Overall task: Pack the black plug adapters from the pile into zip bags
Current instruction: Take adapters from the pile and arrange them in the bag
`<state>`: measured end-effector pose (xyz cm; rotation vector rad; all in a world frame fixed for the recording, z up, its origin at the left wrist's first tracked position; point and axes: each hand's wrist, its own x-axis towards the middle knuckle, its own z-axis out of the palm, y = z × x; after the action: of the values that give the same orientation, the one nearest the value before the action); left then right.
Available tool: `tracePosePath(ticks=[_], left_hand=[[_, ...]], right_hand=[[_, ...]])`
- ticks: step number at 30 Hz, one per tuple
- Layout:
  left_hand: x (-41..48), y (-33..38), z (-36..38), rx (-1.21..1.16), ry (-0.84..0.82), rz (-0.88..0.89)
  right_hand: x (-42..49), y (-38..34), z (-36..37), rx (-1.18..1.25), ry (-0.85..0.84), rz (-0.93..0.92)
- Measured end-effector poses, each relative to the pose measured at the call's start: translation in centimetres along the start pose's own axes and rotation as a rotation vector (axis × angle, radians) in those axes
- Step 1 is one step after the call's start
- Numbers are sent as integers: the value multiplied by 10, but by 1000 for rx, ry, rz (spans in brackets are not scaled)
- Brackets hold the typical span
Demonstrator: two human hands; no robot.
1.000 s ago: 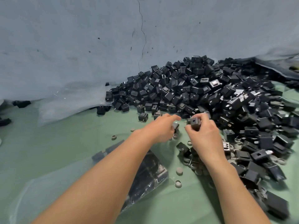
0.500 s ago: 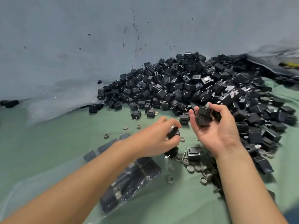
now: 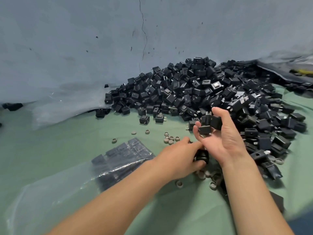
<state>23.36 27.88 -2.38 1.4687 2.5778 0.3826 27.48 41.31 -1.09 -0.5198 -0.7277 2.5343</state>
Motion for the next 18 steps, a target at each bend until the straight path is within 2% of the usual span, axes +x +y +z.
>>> tracePosePath(ticks=[2,5,7,12,15,18], left_hand=[[-3,-9,-8,-70,-15,-49],[-13,-18,-15,-38,-31,-93],[-20,-23,-25,-113,15,-122],[-36,-33,-72,-521,455,-191],[-50,-25,-82,-461,572,-162],[-65,-26,-75,-352,705,-247]], right_hand=[[-1,2,2,15,-22,14],[0,4,2,102,-15,15],[-2,7,6,123,-1,8],[-16,40,34,66,-33,40],[-34,72,65,69,-166,147],[-57,96,100,97,-265,219]])
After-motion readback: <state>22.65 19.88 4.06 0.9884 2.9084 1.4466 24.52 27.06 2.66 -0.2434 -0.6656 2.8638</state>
